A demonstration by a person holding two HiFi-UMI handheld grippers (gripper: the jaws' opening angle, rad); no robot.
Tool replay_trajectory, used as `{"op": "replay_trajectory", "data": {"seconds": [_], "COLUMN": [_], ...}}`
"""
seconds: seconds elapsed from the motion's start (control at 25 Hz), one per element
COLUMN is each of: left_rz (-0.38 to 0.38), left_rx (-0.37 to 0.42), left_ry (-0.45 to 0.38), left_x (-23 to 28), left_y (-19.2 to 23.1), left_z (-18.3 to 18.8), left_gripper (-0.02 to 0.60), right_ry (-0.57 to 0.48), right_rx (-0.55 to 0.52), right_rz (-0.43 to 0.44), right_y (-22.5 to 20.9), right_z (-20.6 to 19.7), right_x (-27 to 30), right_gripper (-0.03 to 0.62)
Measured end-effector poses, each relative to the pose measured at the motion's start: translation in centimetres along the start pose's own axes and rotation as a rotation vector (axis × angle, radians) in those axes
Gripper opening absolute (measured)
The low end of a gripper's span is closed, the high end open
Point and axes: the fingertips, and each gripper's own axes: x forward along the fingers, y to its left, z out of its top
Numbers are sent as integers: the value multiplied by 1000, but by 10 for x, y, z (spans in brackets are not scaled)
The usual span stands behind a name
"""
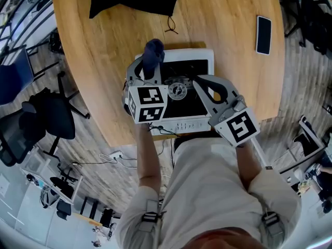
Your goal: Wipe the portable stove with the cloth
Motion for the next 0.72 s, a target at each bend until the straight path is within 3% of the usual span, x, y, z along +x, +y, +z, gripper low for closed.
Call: {"op": "replay_trajectory", "data": {"seconds": [0.44, 0.72], "left_rz": [85, 96], "left_rx": [-27, -13], "left_ry": [-28, -114], "left_x": [-14, -41], "left_y": [21, 15], "left_z": [2, 24], "left_gripper": [94, 94], "right_ry": [3, -23], "right_rx": [-13, -9], "right_rz": [5, -9], "right_y": [5, 4], "right_z": [5, 9], "right_x": [6, -3], "right_gripper": [21, 21]}}
